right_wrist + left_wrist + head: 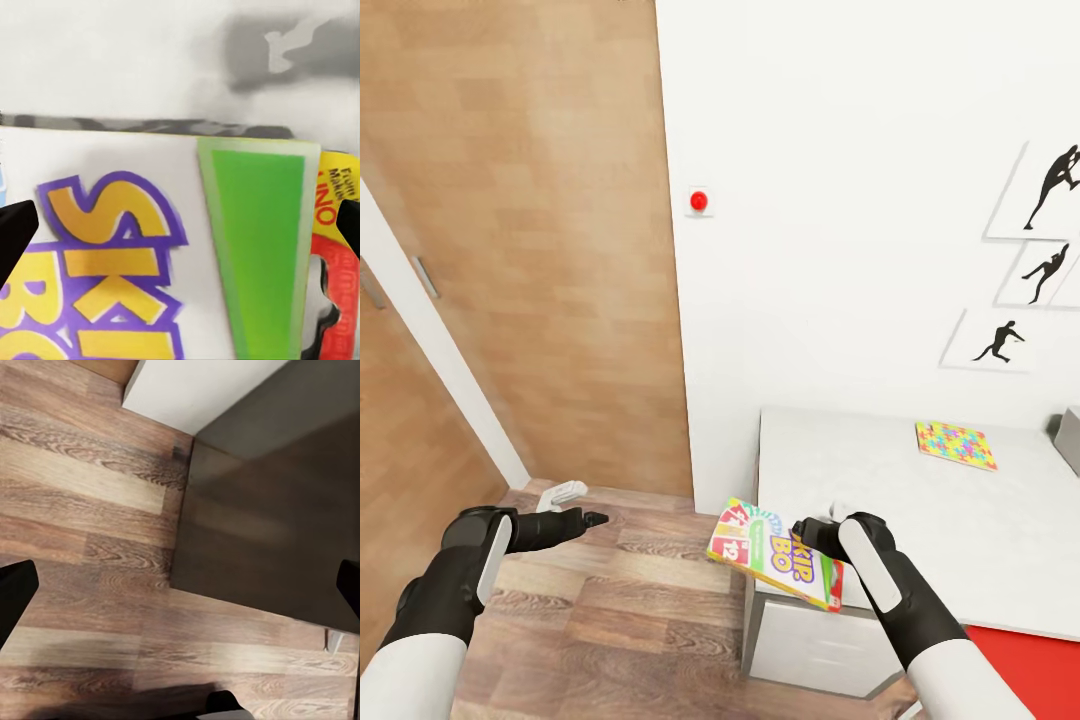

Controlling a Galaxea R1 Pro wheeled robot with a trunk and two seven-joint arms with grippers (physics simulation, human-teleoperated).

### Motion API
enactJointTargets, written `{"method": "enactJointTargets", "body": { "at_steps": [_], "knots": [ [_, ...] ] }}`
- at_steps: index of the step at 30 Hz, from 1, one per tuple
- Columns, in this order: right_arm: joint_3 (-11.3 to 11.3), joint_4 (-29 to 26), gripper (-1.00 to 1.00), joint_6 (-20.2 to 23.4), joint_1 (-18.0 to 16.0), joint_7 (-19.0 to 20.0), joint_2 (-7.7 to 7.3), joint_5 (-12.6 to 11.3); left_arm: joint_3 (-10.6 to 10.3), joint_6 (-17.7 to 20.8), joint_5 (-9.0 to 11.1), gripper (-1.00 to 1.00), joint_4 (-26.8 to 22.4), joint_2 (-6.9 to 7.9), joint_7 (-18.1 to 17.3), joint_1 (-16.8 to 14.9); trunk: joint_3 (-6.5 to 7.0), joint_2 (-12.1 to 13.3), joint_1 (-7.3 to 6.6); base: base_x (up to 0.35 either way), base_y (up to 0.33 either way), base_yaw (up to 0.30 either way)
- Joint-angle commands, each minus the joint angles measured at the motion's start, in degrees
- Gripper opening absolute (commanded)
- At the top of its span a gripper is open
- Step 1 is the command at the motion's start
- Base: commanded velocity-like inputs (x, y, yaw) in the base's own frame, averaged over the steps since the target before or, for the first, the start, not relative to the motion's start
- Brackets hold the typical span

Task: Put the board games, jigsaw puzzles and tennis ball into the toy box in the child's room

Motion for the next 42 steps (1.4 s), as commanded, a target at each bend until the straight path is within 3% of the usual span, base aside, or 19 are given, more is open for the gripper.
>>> {"method": "enactJointTargets", "body": {
  "at_steps": [1,21,37,42],
  "knots": [
    [0.19,-0.08,1.0,0.02,-0.05,-0.6,-0.05,-0.58,0.08,0.37,0.0,1.0,-0.04,-0.01,-0.18,-0.05,-0.06,-0.09,0.03,-0.001,0.001,-0.022],
    [0.2,-1.43,1.0,-0.63,0.19,-0.61,-0.09,-0.56,0.08,0.31,0.0,1.0,-0.04,0.0,-0.18,-0.05,1.61,-0.09,0.03,0.0,0.0,-0.011],
    [-0.04,-9.49,1.0,-0.8,1.02,-0.69,-0.34,-0.56,0.12,-1.77,-0.09,1.0,-0.04,-0.01,-0.18,-0.05,3.06,-0.09,0.03,0.0,0.0,0.0],
    [-0.6,-14.46,1.0,-0.8,0.88,-0.64,-0.43,-0.56,0.12,-1.8,-0.09,1.0,-0.04,-0.01,-0.18,-0.05,3.52,-0.09,0.03,0.0,0.0,0.0]
  ]
}}
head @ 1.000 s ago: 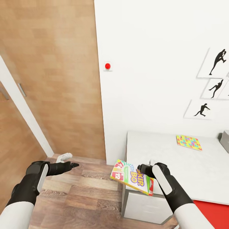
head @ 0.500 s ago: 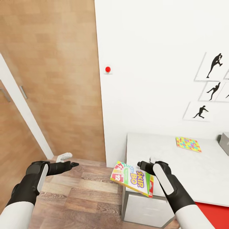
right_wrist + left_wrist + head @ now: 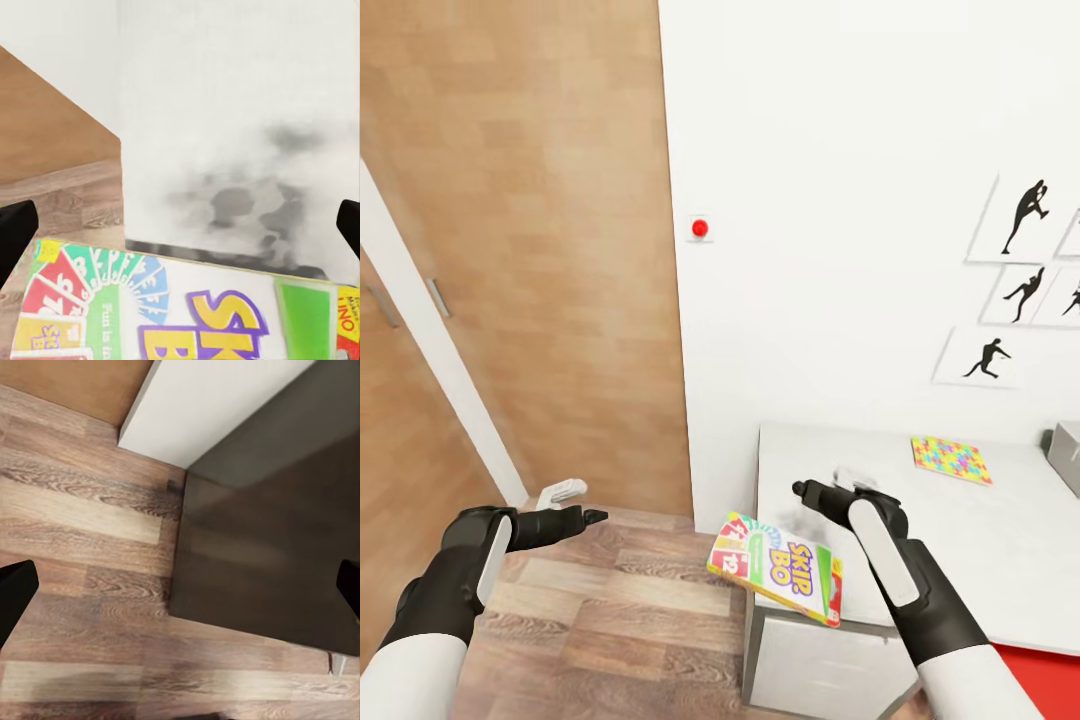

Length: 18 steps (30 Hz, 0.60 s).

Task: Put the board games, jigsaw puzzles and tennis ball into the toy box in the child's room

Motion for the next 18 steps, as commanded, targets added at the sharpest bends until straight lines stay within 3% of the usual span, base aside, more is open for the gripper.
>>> {"method": "enactJointTargets", "body": {
  "at_steps": [1,7,11,12,15,16,18],
  "knots": [
    [0.1,-0.95,1.0,0.08,-0.02,-0.57,-0.08,-0.56,0.1,0.36,-0.02,1.0,-0.04,-0.01,-0.2,-0.05,-0.01,-0.09,0.03,0.0,0.0,0.0],
    [-0.01,-7.63,1.0,0.32,2.29,0.58,-0.15,-0.63,0.09,0.36,-0.08,1.0,-0.04,-0.01,-0.2,-0.05,0.54,-0.09,0.03,0.0,0.0,0.0],
    [-0.03,-12.39,1.0,0.58,5.1,9.28,-0.24,-0.63,0.09,0.29,-0.06,1.0,-0.04,-0.01,-0.2,-0.11,0.9,-0.09,0.03,0.0,0.0,0.0],
    [-0.06,-13.07,1.0,0.66,5.68,13.51,-0.29,-0.6,0.09,0.28,-0.03,1.0,-0.01,-0.01,-0.2,-0.12,0.99,-0.09,0.03,0.0,0.0,0.0],
    [-0.09,-13.65,1.0,0.66,6.23,20.55,-0.67,-0.52,0.09,0.24,0.08,1.0,0.05,0.05,-0.22,-0.13,1.23,-0.09,0.03,0.0,0.0,0.0],
    [-0.08,-13.85,1.0,0.6,6.45,25.08,-1.16,-0.36,0.11,0.24,0.19,1.0,0.3,0.09,-0.32,-0.12,1.28,-0.09,0.03,0.0,0.0,0.0],
    [-0.09,-13.96,1.0,0.45,6.59,29.06,-1.65,-0.24,0.16,0.25,0.29,1.0,0.95,0.16,-0.55,-0.11,1.34,-0.09,0.03,0.0,0.0,0.0]
  ]
}}
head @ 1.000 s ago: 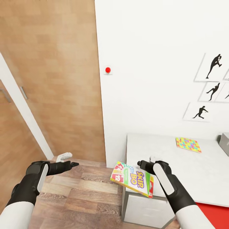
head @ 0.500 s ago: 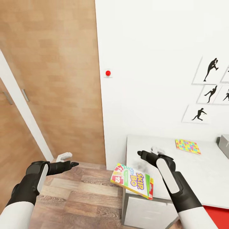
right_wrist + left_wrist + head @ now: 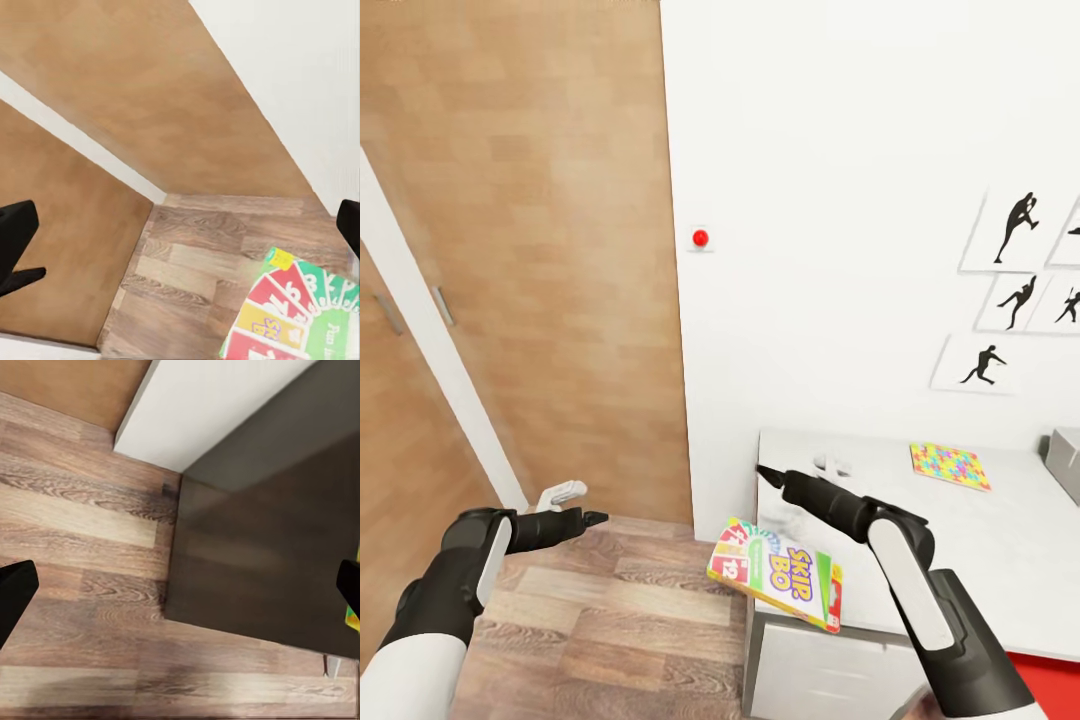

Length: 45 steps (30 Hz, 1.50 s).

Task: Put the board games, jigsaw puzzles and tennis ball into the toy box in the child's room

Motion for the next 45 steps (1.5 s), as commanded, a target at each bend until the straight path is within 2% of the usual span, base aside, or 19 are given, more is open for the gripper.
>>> {"method": "enactJointTargets", "body": {
  "at_steps": [1,2,4,7,12,20,27,33,45],
  "knots": [
    [0.03,-0.08,1.0,0.08,0.0,1.69,-0.31,-0.03,0.14,0.38,0.11,1.0,0.5,0.04,-0.29,-0.06,-0.09,-0.1,0.03,0.0,0.0,0.0],
    [0.03,-0.12,1.0,-0.12,0.07,4.38,-0.8,0.03,0.23,0.39,0.26,1.0,1.96,0.13,-0.54,-0.12,-0.07,-0.1,0.03,0.0,0.0,0.0],
    [0.02,-0.13,1.0,-0.26,0.11,6.15,-1.26,0.07,0.32,0.37,0.38,1.0,3.86,0.21,-0.86,-0.17,-0.05,-0.1,0.03,0.0,0.0,0.0],
    [0.02,-0.12,1.0,-0.36,0.17,8.27,-1.86,0.12,0.48,0.29,0.58,1.0,9.56,0.24,-2.36,-0.52,-0.04,-0.1,0.03,0.0,0.0,0.0],
    [-0.15,-0.11,1.0,-0.26,0.19,9.33,-2.12,-0.07,0.57,0.09,1.49,1.0,16.63,0.32,-5.32,-2.74,-0.03,-0.1,0.03,0.0,0.0,0.0],
    [-1.05,-0.18,1.0,0.23,0.19,9.81,-2.23,-0.34,0.65,-0.59,3.36,1.0,22.86,0.48,-7.04,-4.45,-0.03,-0.1,0.03,0.0,0.0,0.0],
    [-1.2,-0.42,1.0,0.45,0.23,10.83,-2.24,-0.38,0.65,-0.73,4.65,1.0,23.95,0.54,-7.28,-4.93,-0.03,-0.1,0.03,0.015,0.0,0.0],
    [-1.56,-0.36,1.0,0.43,0.38,13.09,-2.24,-0.31,0.66,-0.8,4.79,1.0,24.09,0.52,-7.3,-4.99,-0.03,-0.1,0.03,0.192,-0.091,0.0],
    [-2.8,-0.3,1.0,0.53,0.54,13.65,-2.29,-0.31,0.66,-0.75,4.88,1.0,24.12,0.41,-8.19,-5.0,-0.03,-0.1,0.03,0.238,-0.135,0.0]
  ]
}}
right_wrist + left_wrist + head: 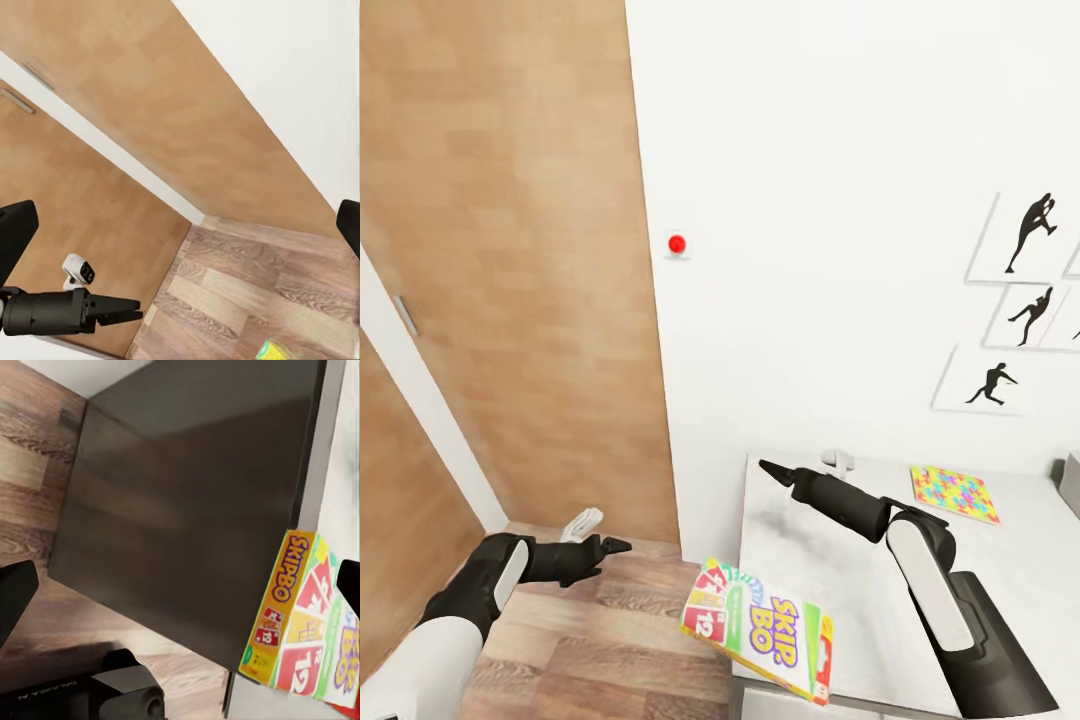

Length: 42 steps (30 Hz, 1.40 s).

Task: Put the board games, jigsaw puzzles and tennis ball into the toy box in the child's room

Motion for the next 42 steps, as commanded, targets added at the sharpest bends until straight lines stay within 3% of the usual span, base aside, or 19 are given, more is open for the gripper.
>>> {"method": "enactJointTargets", "body": {
  "at_steps": [1,4,8,12,18,25,30,42],
  "knots": [
    [-0.02,-0.01,1.0,0.17,-0.05,0.19,-0.05,0.1,0.09,0.47,0.36,1.0,-0.02,-0.01,-0.73,-0.05,-0.1,-0.09,0.05,0.206,-0.178,0.0],
    [-0.05,-0.02,1.0,0.17,-0.05,0.2,-0.05,0.09,0.06,0.54,0.26,1.0,-0.02,0.0,-2.75,-0.06,-0.1,-0.09,0.05,0.21,-0.142,0.0],
    [-0.07,-0.01,1.0,0.17,-0.05,0.21,-0.03,0.07,-0.14,0.62,-0.11,1.0,-0.02,0.0,-8.1,-0.06,-0.1,-0.09,0.05,0.226,-0.056,0.0],
    [-0.08,-0.04,1.0,0.18,-0.05,0.21,-0.01,0.04,-0.36,0.68,-0.31,1.0,-0.01,0.0,-10.64,-0.06,-0.1,-0.09,0.05,0.182,-0.052,0.0],
    [-0.08,-0.05,1.0,0.18,-0.05,0.21,-0.02,0.03,-0.81,0.9,-0.42,1.0,0.05,-0.15,-11.9,-0.06,-0.1,-0.09,0.05,0.055,-0.018,0.0],
    [-0.24,-0.07,1.0,0.25,-0.05,0.21,-0.01,0.03,-3.26,1.18,-0.3,1.0,0.15,-0.32,-12.42,-0.06,-0.1,-0.09,0.05,0.008,-0.002,0.0],
    [-1.2,-0.02,1.0,0.39,-0.05,0.21,0.01,0.03,-4.66,1.24,-0.34,1.0,0.16,-0.29,-14.65,-0.06,-0.1,-0.09,0.05,-0.027,0.018,0.0],
    [-1.57,-0.07,1.0,0.38,-0.05,0.21,0.01,0.02,-5.22,1.26,-0.34,1.0,0.16,-0.02,-16.17,-0.06,-0.1,-0.09,0.05,-0.027,0.017,0.0]
  ]
}}
